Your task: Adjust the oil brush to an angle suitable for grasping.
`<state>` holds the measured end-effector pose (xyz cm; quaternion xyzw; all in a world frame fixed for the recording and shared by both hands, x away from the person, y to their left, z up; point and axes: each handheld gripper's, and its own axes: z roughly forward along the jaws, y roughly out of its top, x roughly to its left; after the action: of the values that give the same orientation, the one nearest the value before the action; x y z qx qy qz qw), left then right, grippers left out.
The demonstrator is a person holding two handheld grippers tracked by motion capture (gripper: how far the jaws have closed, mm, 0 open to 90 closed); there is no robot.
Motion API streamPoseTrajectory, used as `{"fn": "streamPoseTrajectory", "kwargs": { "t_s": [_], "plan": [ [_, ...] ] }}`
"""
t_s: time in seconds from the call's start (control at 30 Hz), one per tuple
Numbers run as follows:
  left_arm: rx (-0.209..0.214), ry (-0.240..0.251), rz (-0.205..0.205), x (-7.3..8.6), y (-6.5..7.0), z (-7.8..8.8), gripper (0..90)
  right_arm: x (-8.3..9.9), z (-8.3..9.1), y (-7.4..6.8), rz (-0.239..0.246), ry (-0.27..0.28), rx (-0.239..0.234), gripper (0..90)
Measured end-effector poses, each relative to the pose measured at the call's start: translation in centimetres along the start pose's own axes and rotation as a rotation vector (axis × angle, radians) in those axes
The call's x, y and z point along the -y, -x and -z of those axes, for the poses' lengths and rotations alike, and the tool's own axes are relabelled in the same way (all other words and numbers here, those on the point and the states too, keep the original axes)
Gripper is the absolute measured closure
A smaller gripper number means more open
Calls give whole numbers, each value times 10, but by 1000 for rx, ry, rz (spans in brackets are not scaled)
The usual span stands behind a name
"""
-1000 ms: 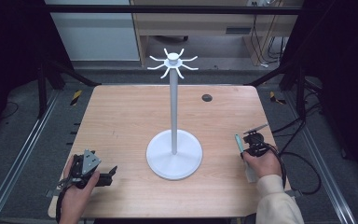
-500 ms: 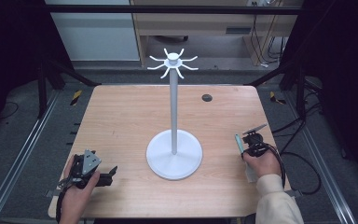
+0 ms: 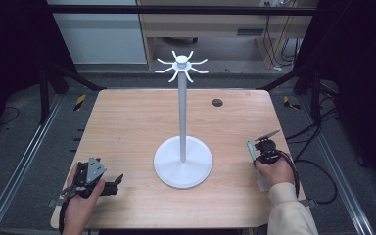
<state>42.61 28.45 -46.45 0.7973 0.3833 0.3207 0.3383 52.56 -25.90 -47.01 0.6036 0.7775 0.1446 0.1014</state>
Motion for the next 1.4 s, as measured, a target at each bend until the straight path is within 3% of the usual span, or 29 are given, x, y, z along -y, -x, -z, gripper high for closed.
{"fn": "streamPoseTrajectory", "kwargs": {
  "t_s": [0.1,0.4,0.77,0.9,1.0,1.23,1.4],
  "plan": [
    [0,-1,-1,0,0,0,32,1,1,2,3,2,-7,824],
    [0,-1,-1,0,1,0,32,4,16,6,-9,83,-39,826],
    [-6,-2,4,1,-1,0,32,-12,54,-11,45,300,-122,826],
    [-7,-1,5,1,-1,0,32,-20,64,-17,56,349,-147,826],
    [-11,0,9,1,-2,0,32,-31,75,-25,61,423,-194,826],
    [-15,5,15,1,-3,1,32,-39,82,-43,119,513,-217,826],
    [-12,5,12,1,-4,1,32,-35,85,-45,119,575,-230,826]
  ]
}}
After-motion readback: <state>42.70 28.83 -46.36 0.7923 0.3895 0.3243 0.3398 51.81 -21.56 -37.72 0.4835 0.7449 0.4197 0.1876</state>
